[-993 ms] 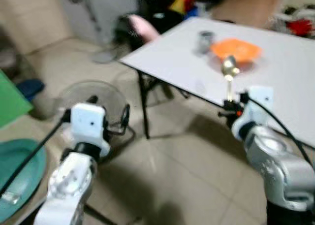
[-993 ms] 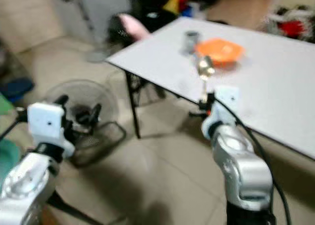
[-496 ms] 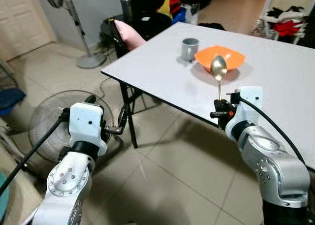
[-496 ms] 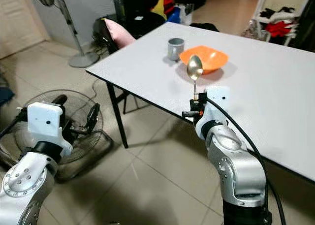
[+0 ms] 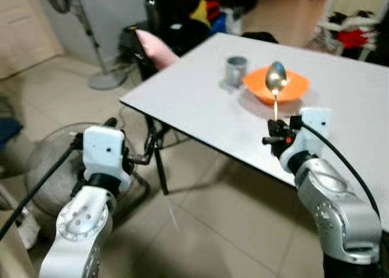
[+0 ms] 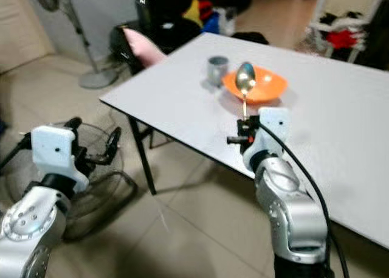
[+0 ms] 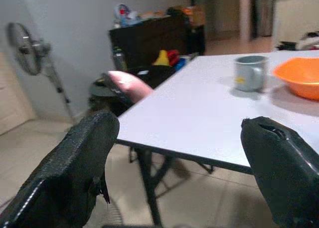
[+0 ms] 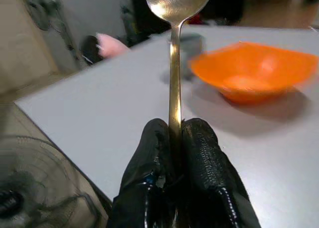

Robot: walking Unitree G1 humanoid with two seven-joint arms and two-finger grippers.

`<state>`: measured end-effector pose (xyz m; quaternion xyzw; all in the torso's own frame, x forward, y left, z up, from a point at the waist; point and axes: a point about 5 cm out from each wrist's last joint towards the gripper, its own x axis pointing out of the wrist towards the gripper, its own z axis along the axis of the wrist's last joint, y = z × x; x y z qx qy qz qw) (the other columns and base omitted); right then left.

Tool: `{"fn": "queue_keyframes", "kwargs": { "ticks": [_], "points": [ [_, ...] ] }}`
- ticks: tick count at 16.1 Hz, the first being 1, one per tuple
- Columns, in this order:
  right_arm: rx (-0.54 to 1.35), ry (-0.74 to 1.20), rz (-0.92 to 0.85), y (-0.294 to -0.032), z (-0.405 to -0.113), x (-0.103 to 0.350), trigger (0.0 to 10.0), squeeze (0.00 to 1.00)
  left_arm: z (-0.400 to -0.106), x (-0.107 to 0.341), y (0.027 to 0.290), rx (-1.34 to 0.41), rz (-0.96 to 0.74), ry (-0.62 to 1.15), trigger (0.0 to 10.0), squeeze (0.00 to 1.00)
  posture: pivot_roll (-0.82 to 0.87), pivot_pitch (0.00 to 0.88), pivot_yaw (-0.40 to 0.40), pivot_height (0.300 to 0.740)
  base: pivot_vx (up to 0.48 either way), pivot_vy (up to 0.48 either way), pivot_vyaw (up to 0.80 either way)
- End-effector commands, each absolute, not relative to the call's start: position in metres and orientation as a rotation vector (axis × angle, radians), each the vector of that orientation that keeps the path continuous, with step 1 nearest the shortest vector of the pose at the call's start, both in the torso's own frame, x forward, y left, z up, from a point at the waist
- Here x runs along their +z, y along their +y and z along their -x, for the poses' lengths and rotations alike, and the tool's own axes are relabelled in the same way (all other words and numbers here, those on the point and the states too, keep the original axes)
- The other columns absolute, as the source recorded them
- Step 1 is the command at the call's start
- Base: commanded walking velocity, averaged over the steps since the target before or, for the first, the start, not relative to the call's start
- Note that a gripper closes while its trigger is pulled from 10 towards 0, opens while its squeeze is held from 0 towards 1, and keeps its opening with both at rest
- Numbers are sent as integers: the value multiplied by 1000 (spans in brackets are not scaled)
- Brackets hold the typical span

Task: Setting the table

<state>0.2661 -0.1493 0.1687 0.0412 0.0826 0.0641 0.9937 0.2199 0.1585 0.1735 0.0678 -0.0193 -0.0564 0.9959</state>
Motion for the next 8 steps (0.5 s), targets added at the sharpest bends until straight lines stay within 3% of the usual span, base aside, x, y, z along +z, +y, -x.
{"fn": "queue_keyframes", "kwargs": {
  "ticks": [1,8],
  "points": [
    [184,110,-75,-140,-263,178,10000,0,-218,171,167,-78,-144,-26,10000,0,-32,0,51,740,409,0,0],
    [186,97,-37,-146,-255,177,10000,0,-214,166,172,-50,-154,-13,10000,0,-37,0,40,740,410,0,0]
  ]
}}
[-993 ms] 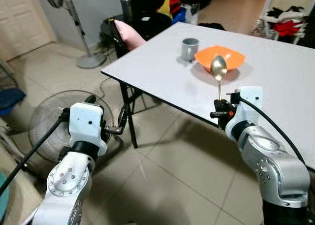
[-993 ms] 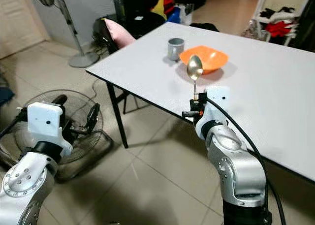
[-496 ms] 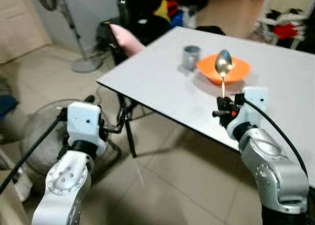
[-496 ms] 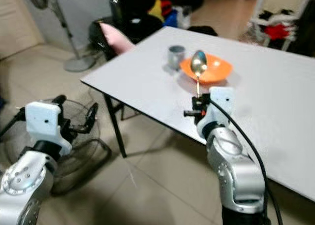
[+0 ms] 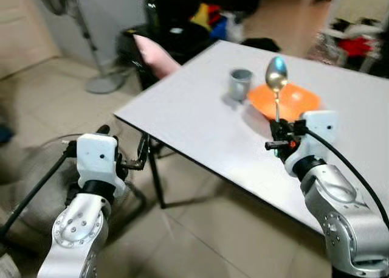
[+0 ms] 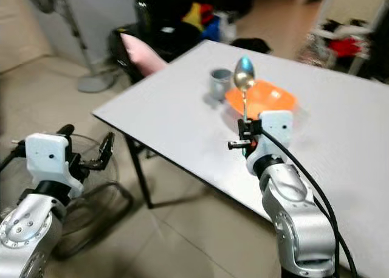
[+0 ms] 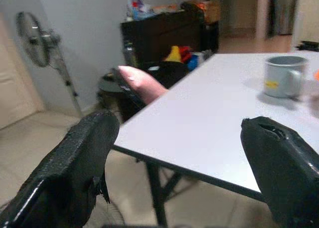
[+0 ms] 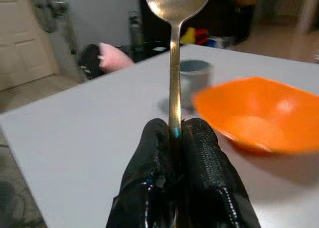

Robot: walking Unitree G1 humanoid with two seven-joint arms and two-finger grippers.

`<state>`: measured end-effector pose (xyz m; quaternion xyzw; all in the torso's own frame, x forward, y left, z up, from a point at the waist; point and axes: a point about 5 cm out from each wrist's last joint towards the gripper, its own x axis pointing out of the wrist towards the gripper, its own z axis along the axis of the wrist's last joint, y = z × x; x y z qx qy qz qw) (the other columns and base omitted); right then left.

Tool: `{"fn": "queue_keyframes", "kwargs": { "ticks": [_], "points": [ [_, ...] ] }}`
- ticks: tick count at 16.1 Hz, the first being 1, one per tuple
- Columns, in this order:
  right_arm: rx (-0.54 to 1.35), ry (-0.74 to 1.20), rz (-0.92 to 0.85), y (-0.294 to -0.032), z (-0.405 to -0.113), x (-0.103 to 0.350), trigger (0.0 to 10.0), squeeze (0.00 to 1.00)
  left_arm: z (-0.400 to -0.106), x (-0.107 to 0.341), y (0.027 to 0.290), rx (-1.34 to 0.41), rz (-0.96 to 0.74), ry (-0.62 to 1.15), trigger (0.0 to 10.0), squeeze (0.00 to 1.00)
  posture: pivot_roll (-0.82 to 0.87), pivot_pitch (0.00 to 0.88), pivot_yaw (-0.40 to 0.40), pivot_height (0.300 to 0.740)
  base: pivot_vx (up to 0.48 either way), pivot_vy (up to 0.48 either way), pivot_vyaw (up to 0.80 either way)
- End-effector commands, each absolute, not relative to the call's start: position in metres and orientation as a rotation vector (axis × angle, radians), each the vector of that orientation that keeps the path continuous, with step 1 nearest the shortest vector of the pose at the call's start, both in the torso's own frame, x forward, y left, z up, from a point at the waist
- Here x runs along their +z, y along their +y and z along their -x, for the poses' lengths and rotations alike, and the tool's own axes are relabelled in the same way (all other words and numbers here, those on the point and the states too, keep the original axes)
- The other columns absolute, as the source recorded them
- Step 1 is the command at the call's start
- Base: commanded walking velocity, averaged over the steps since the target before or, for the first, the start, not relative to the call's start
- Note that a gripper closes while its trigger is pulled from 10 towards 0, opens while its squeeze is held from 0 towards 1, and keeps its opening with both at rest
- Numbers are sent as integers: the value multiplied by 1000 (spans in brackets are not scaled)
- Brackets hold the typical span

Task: Setting the table

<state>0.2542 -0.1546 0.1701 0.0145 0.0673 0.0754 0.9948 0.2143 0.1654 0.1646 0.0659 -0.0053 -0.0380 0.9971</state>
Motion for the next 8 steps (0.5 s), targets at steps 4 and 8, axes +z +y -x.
{"fn": "queue_keyframes", "kwargs": {
  "ticks": [4,8],
  "points": [
    [183,97,-38,-146,-253,177,10000,0,-217,167,172,-56,-157,-20,10000,0,-39,0,49,740,415,0,0],
    [159,92,-50,-148,-252,180,10000,0,-220,167,171,-62,-155,-27,10000,0,-47,0,55,740,413,0,0]
  ]
}}
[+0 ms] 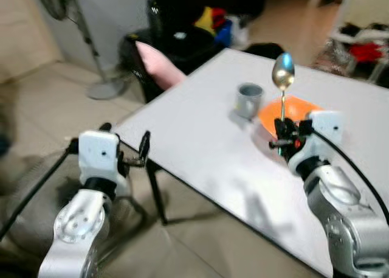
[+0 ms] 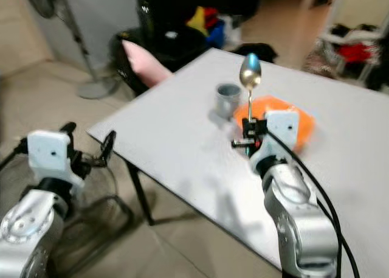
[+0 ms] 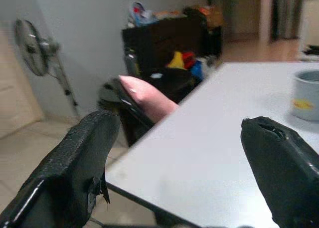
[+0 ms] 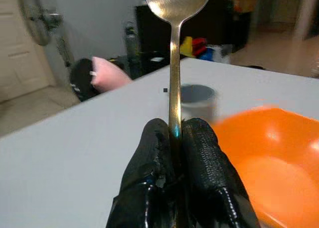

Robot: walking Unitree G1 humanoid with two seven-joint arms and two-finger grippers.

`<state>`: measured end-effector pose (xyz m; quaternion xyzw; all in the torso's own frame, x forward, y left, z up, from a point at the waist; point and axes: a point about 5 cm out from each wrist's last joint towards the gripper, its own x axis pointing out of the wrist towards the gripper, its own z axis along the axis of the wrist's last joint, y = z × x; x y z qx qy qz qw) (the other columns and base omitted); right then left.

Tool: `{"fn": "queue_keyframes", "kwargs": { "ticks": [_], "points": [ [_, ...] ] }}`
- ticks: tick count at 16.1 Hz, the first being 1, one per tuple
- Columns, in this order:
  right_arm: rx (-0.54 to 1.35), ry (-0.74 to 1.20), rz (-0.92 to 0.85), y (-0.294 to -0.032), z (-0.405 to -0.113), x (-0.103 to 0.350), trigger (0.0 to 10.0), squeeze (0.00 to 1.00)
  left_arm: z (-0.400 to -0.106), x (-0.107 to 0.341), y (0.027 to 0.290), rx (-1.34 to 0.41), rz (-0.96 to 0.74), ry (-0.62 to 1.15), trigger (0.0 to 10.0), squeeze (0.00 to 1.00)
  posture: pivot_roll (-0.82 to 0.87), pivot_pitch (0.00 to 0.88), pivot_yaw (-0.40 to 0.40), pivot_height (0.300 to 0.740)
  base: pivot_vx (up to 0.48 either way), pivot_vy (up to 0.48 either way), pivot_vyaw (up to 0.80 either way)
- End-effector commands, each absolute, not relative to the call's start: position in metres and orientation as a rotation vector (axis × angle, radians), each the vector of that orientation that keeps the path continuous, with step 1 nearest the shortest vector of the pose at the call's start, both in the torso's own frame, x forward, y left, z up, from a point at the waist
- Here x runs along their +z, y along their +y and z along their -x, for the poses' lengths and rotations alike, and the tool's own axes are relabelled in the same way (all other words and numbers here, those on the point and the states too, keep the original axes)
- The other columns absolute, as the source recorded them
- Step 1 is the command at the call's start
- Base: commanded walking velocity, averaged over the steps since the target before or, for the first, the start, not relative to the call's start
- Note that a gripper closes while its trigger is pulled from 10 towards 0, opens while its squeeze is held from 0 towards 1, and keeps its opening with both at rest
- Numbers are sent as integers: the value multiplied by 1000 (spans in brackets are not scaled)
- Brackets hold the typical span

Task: Setting the table

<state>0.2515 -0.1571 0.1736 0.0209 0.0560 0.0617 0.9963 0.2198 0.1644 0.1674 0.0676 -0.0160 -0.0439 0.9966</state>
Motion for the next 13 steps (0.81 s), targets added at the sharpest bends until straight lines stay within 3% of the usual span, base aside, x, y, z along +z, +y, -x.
{"fn": "queue_keyframes", "kwargs": {
  "ticks": [1,3,5,7,13],
  "points": [
    [155,92,-50,-149,-252,180,10000,0,-223,168,170,-67,-151,-30,10000,0,-48,0,56,740,412,0,0],
    [149,95,-48,-149,-252,180,10000,0,-227,168,169,-65,-156,-32,10000,0,-53,0,61,740,418,0,0],
    [135,104,-49,-150,-251,179,10000,0,-229,168,170,-42,-162,-29,10000,0,-53,0,61,740,0,0,0],
    [115,112,-56,-153,-251,178,10000,0,-230,168,169,-45,-161,-33,10000,0,-58,0,66,740,0,0,-800],
    [112,119,-64,-152,-250,178,10000,0,-236,169,170,-51,-168,-38,10000,0,-60,0,73,740,0,469,-800]
  ]
}}
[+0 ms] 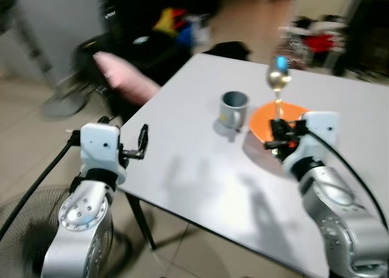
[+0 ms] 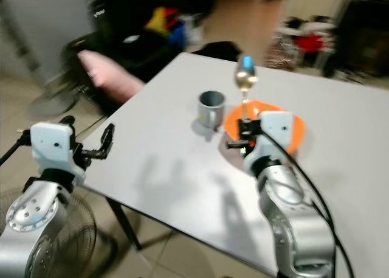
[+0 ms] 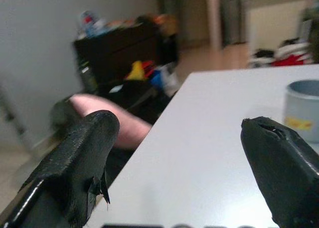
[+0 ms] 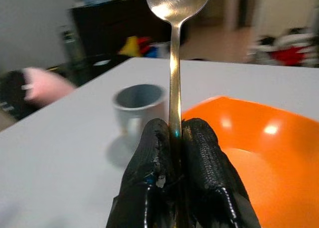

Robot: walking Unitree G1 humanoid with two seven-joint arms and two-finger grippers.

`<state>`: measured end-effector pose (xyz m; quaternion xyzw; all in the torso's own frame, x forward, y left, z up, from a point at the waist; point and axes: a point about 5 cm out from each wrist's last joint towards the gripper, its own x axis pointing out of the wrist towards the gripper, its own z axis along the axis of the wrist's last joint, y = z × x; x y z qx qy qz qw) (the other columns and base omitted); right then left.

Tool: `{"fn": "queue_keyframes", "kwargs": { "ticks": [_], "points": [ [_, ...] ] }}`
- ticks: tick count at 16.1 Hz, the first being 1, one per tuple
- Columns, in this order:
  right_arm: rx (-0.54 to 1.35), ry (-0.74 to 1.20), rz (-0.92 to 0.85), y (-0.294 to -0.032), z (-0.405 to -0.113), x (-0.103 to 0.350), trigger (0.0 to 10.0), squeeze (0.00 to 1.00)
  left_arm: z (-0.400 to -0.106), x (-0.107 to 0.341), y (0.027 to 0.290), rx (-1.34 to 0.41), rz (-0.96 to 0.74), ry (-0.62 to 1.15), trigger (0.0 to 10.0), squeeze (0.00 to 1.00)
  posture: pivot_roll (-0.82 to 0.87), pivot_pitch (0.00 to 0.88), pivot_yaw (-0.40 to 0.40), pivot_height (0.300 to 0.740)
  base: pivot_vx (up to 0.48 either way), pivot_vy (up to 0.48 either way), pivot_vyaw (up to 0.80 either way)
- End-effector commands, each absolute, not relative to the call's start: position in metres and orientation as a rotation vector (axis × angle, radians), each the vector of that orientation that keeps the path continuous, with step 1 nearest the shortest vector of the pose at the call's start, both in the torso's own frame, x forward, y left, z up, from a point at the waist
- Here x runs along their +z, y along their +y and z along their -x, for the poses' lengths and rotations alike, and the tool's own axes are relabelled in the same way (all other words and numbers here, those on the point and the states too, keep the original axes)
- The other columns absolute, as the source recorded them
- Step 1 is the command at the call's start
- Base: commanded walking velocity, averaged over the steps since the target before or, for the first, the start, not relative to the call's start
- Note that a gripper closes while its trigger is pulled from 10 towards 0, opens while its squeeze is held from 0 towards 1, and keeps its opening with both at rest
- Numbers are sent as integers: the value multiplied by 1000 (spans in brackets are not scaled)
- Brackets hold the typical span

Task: Setting the table

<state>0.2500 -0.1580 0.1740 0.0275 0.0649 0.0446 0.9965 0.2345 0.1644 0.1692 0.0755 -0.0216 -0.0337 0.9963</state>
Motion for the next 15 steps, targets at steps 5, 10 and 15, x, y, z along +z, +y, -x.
{"fn": "queue_keyframes", "kwargs": {
  "ticks": [5,10,15],
  "points": [
    [105,118,-70,-151,-250,179,10000,0,-240,169,171,-38,-242,-30,10000,0,-62,0,81,740,0,283,-800],
    [171,150,-39,-149,-253,180,10000,0,-235,168,167,-42,-182,-25,10000,0,-62,0,77,740,0,-263,-151],
    [199,296,-39,-151,-250,172,10000,0,-227,166,156,-137,-174,-1,10000,0,-64,0,72,740,0,0,0]
  ]
}}
